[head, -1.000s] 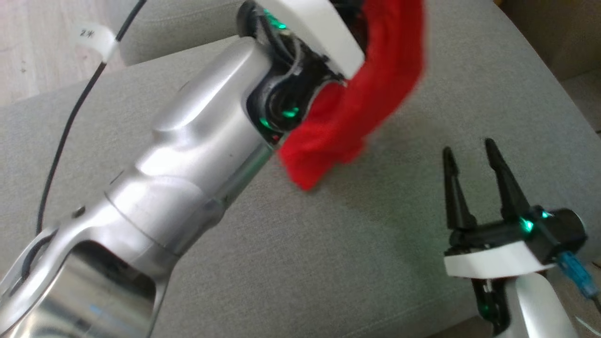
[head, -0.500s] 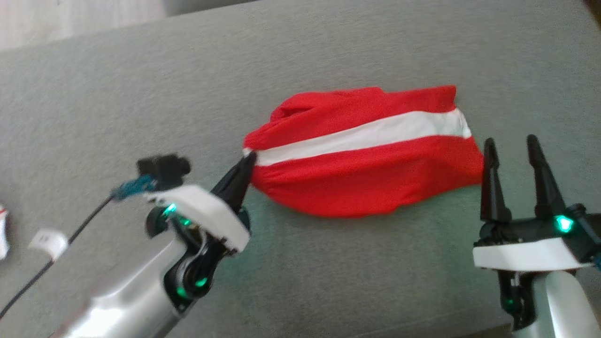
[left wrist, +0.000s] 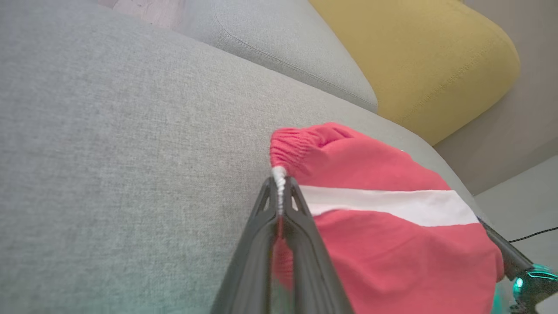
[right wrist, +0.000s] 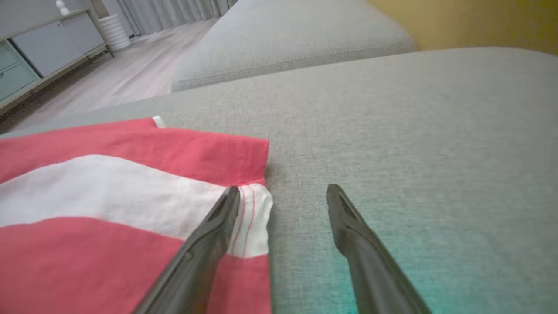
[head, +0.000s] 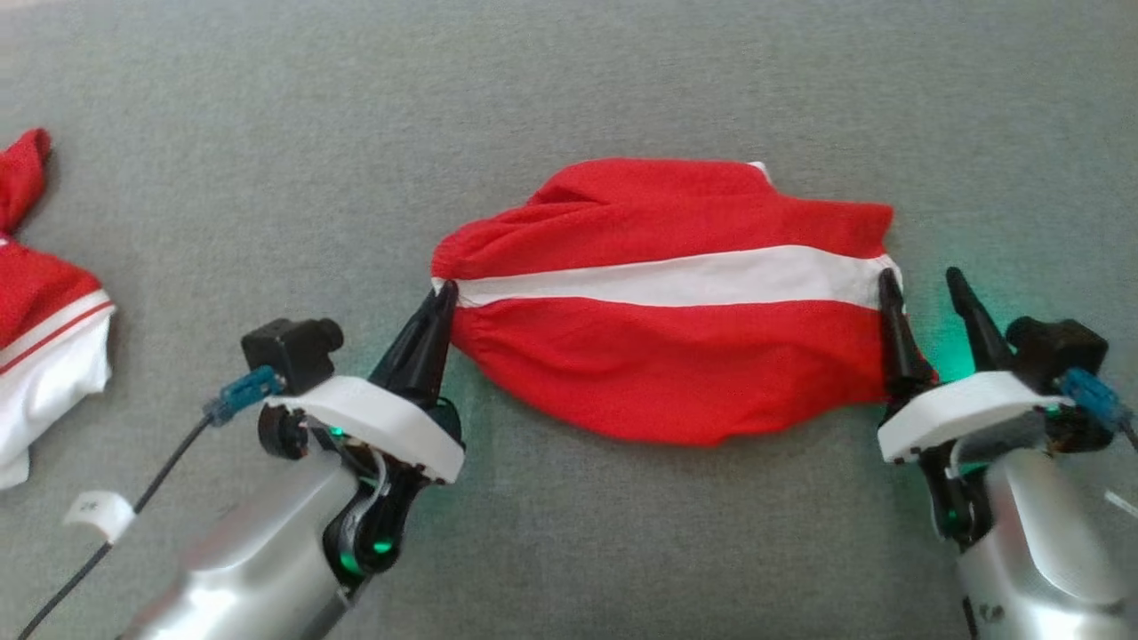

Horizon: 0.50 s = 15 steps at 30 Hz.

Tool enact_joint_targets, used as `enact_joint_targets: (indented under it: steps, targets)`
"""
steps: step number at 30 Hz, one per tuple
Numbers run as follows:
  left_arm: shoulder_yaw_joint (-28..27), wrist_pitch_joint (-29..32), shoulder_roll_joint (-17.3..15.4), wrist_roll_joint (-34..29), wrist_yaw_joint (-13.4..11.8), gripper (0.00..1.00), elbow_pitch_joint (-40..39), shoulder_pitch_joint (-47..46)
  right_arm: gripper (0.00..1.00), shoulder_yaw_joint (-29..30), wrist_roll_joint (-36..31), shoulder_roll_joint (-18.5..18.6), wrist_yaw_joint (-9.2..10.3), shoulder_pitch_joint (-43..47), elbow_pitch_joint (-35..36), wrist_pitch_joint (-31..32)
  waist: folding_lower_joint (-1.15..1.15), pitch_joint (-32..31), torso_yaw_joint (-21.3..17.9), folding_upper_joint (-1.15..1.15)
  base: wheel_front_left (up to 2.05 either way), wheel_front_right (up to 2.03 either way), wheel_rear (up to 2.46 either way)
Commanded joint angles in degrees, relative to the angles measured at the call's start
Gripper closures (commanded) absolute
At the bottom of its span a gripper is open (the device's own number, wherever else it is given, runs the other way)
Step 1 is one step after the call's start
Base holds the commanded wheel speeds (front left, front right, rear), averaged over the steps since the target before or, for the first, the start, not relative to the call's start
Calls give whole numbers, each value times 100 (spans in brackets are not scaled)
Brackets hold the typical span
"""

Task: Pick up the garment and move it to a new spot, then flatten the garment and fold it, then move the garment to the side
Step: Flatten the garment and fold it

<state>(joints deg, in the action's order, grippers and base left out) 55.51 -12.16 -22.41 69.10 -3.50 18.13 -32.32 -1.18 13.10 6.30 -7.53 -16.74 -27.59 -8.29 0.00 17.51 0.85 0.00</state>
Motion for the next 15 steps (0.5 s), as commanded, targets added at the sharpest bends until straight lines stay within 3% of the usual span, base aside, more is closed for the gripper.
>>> enact_joint_targets:
  steps: [1,9,10,11,12,13,14,15]
  targets:
    - [-253,-76,-74,-5,36,100,-65,-118,0,-159,18,20,4,-104,30,30,0,56,57,0,0,0,0]
    - [-208,-106,82,-52,156,100,141,-169,0,-363,46,-2,4,-253,-321,128,0,157,95,0,0,0,0]
    - [-202,-106,89,-49,167,100,163,-164,13,-431,97,-8,4,-244,-347,143,0,145,89,0,0,0,0]
    - [-198,-106,94,-45,176,100,185,-156,34,-496,160,-9,4,-231,-372,168,0,132,79,0,0,0,0]
    - [-198,-106,94,-45,176,100,185,-156,34,-496,160,-9,4,-231,-372,168,0,132,79,0,0,0,0]
    - [-194,-106,97,-41,185,100,204,-150,50,-542,226,-4,4,-220,-398,199,0,121,69,0,0,0,0]
    - [-193,-107,101,-37,190,100,221,-146,79,-613,279,13,4,-209,-430,255,0,110,60,0,0,0,0]
    - [-190,-107,105,-35,195,100,236,-144,100,-678,326,39,4,-199,-460,312,0,99,51,0,0,0,0]
